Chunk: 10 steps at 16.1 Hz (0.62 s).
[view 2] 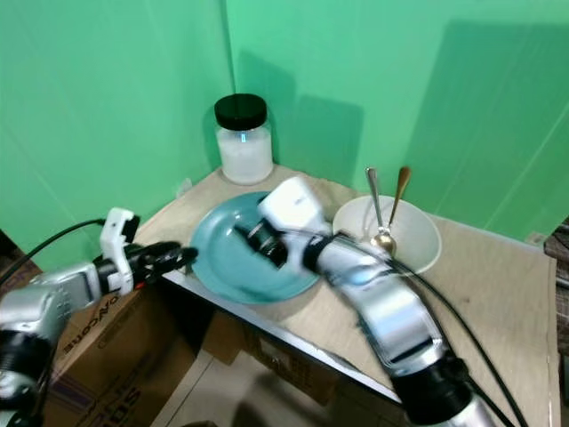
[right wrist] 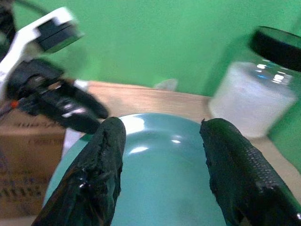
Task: Setting the table
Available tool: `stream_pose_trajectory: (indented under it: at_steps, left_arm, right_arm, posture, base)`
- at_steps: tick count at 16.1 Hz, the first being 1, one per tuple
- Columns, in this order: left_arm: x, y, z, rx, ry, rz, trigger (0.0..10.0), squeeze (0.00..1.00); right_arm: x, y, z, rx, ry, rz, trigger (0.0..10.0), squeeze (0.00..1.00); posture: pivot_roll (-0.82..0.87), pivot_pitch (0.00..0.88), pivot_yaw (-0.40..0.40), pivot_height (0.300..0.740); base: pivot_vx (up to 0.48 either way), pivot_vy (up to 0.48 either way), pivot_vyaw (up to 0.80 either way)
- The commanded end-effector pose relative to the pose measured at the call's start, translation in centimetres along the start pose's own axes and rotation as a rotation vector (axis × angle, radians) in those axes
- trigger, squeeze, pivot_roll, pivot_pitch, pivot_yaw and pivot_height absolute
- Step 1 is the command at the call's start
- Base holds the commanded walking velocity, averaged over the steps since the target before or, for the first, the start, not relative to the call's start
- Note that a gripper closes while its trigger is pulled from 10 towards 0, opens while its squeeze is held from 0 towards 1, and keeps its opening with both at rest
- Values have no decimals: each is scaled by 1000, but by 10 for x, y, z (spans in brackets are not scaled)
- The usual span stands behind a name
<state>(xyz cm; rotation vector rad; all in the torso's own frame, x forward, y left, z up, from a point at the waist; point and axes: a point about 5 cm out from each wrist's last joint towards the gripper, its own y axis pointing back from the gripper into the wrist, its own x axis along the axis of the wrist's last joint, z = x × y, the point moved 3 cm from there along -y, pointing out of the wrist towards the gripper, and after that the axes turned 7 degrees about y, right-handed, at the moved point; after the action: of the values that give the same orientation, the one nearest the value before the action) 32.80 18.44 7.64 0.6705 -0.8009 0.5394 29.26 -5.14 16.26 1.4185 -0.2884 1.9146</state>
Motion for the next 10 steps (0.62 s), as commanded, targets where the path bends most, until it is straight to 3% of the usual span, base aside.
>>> stream_pose_trajectory:
  at_steps: [1,4,6,7,8,9,10]
  left_arm:
    - [2,-1,-1,1,3,0,10000,0]
    - [-1,-5,2,-36,56,14,10000,0]
    - [-2,-8,4,-60,92,10,10000,0]
    - [-4,-10,4,-58,98,1,8667,0]
    - [-6,-11,2,-44,109,-6,4314,0]
    - [-7,-12,-1,-25,134,-4,1020,0]
    - [-7,-12,-2,-15,153,-2,0,0]
  right_arm:
    - [-4,-4,-3,6,25,-25,10000,0]
    - [-17,-10,-21,89,-66,-122,10000,0]
    - [-22,-10,-25,117,-40,-149,10000,0]
    - [-24,-10,-26,124,-31,-157,10000,0]
    - [-25,-10,-26,128,-29,-159,10000,0]
    - [-24,-10,-28,140,-29,-159,10000,0]
    - [-24,-10,-29,150,-38,-160,10000,0]
  posture:
    - [-88,0,97,740]
    - [-88,0,102,740]
    - [-88,0,100,740]
    - [-87,0,99,740]
    - [-87,0,98,740]
    - [-87,0,98,740]
    - [-87,0,98,740]
  base:
    - [0,0,0]
    - [0,0,0]
    - [0,0,0]
    - [0,0,0]
    - [0,0,0]
    - [0,0,0]
    - [0,0,0]
